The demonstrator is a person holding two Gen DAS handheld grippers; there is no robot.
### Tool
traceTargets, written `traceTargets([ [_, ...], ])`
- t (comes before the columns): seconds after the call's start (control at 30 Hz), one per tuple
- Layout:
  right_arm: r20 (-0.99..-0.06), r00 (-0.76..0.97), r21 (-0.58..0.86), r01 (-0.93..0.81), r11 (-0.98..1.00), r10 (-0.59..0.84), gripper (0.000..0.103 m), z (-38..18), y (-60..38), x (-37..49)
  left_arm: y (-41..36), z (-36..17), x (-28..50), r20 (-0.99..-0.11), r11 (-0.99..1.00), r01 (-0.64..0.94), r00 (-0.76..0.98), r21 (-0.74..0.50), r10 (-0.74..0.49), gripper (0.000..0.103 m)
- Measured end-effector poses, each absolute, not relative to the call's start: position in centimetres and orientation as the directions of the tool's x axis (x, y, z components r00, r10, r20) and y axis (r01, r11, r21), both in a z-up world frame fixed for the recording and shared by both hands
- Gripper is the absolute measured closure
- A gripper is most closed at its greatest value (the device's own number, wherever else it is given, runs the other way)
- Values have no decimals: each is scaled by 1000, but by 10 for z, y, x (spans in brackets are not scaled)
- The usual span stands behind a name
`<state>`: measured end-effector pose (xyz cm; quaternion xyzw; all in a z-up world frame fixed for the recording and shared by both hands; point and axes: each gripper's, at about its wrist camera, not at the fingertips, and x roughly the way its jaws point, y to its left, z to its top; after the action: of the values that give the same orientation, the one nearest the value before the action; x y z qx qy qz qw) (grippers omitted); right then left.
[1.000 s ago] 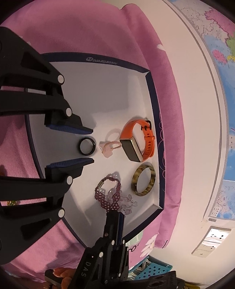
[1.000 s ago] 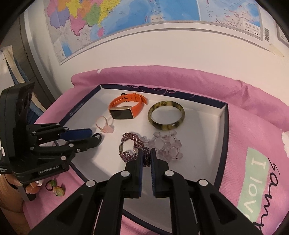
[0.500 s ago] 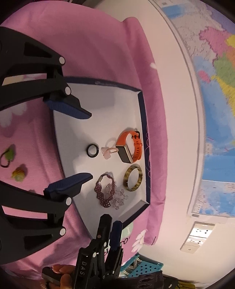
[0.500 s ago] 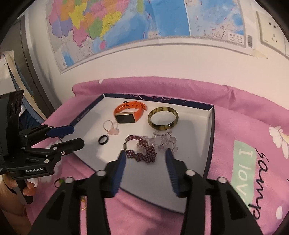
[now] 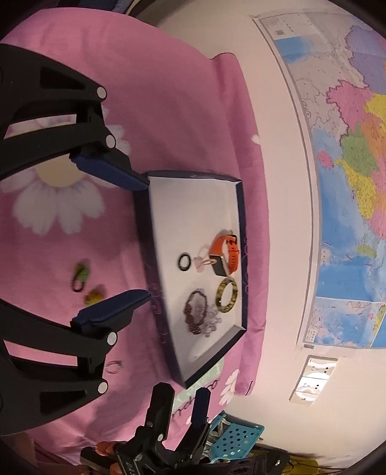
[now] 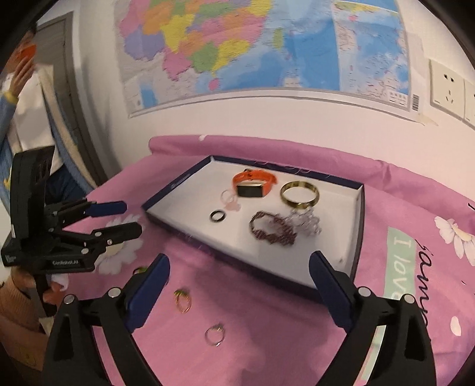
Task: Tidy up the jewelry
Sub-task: 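Move the left tool to the green-stone ring while the right tool moves to the silver ring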
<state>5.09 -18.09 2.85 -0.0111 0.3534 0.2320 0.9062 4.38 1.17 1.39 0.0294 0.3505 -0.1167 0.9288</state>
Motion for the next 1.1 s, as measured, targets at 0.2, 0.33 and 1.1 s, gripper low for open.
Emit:
traceTargets([
  [0.2, -662, 614, 129, -471, 873, 429, 11, 18, -168, 32, 13, 5, 25, -669, 967, 254, 717, -13, -197, 34],
  [0.33, -691, 590, 132, -464, 876, 417, 11, 7, -165, 25, 11, 0, 17, -675, 964, 264, 712, -2, -196, 34],
  [1.1, -742, 519, 209, -422, 882, 424, 41, -14, -170, 15, -1, -19, 4, -717, 959, 283, 663, -28, -216, 41],
])
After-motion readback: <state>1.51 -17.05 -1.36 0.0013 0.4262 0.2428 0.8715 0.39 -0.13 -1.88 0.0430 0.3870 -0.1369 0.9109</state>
